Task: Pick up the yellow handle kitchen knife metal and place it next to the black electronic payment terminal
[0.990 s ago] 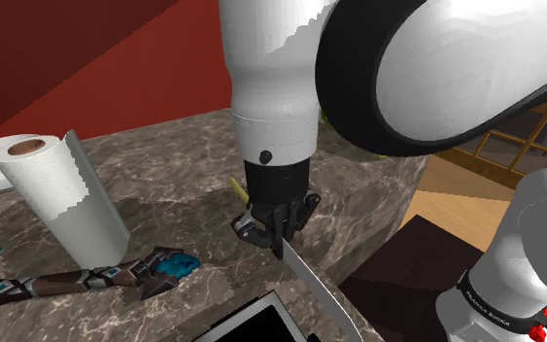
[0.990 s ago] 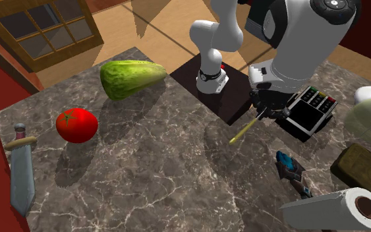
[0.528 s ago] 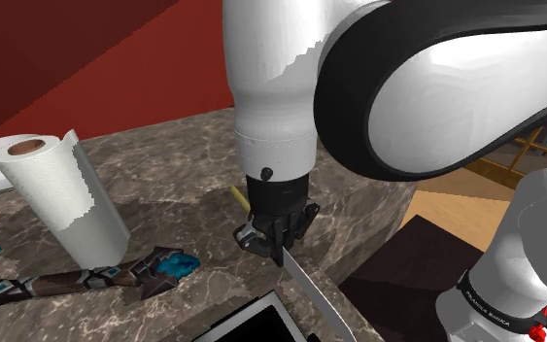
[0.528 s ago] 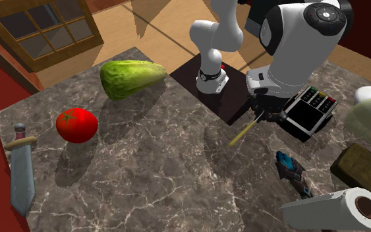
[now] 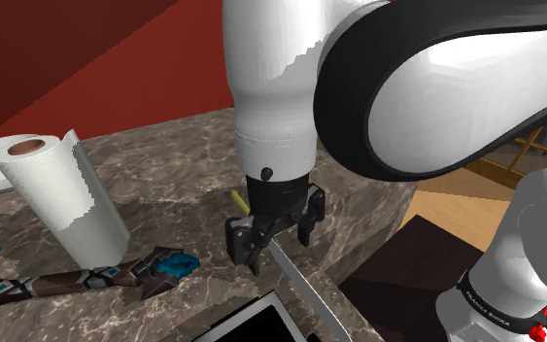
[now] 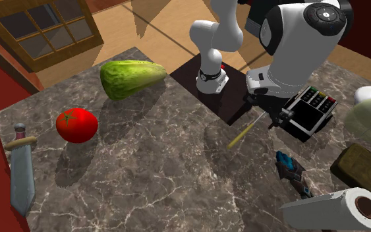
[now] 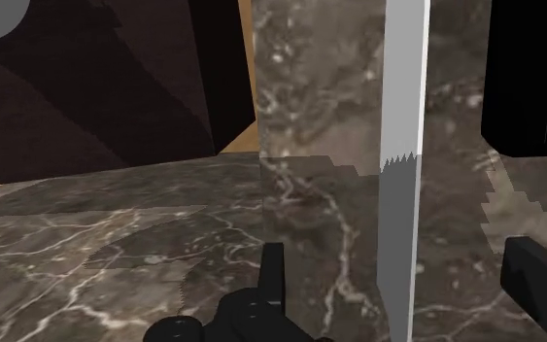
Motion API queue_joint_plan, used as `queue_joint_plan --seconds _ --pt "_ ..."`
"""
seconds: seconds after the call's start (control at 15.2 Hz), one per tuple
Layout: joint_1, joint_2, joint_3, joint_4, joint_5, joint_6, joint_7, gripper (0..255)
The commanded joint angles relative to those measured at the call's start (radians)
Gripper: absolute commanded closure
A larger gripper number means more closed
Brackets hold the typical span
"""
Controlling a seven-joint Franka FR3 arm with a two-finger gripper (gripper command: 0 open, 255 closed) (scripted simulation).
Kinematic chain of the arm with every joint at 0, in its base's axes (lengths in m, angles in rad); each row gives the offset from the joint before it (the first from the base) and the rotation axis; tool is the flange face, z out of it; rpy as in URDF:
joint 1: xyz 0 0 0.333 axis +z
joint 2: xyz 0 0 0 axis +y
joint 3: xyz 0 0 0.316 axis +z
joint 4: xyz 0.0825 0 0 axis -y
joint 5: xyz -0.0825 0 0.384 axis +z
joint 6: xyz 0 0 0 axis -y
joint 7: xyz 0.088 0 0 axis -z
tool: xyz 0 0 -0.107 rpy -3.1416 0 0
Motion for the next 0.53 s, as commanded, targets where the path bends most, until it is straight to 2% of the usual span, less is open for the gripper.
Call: queue_joint_plan --seconds 0.0,0.26,0.46 --pt "0.0 0.0 0.0 0.0 0.0 0.0 0.0 0" --pt "-0.006 -0.019 -0.024 0.111 -0.008 -0.129 0.0 0" --pt "-0.006 -0.019 -0.024 0.111 -0.008 -0.129 0.0 0"
